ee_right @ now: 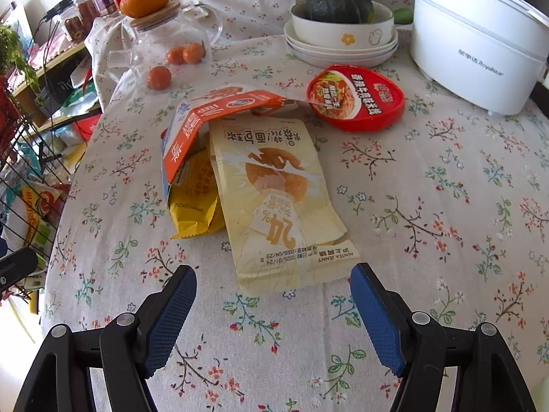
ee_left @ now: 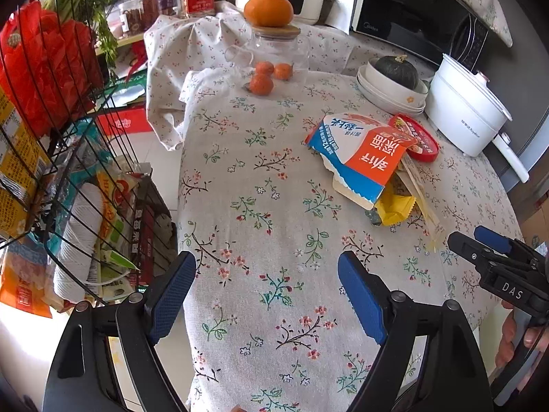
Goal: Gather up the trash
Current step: 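Return both tools to the table and grasp the cream pastry bag with the right tool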
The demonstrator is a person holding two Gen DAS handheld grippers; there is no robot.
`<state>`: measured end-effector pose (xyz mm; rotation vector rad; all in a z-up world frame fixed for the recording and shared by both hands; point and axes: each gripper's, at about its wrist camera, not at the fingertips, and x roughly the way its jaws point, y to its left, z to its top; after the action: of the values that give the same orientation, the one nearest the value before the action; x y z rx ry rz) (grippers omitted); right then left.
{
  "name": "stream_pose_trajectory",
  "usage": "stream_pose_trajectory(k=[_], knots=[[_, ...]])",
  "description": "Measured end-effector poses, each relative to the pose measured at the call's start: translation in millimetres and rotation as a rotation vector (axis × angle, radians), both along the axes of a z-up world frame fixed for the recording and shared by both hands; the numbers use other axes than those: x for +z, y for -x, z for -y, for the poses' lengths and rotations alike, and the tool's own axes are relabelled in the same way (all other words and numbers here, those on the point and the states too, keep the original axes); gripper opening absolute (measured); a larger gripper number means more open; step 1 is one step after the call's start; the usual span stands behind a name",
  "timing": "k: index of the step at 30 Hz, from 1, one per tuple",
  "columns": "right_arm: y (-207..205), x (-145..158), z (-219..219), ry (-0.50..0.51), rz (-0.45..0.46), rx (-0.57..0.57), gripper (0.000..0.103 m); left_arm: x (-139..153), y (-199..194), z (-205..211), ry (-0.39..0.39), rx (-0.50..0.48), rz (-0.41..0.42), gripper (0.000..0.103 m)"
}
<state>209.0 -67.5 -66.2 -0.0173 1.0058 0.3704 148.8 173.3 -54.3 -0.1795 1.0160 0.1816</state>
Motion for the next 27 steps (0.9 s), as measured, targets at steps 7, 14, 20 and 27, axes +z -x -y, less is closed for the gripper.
stream_pose_trajectory(k=[7, 14, 20, 27], knots=[[-18.3, -13.2, -13.2, 0.026, 0.021, 0.034, 0.078, -2.1, -5.7, 6.4, 0.009, -0.003, -0.004, 0.087], [-30.3, -40.8, -23.4, 0.067, -0.012, 0.030, 0.069, -2.2, -13.7, 21.4, -0.005, -0.017, 0.004, 0.087], [-32.6, -34.1, -11.3, 0.027, 0.006, 0.033, 0.036, -5.8, -27.4, 40.9, -0.015, -0.050, 0.004, 0.087], [-24.2, -9.5, 10.8, -0.003, 0.045, 0.023, 0.005, -12.3, -53.0, 74.2, -0.070, -0.093, 0.057, 0.087]])
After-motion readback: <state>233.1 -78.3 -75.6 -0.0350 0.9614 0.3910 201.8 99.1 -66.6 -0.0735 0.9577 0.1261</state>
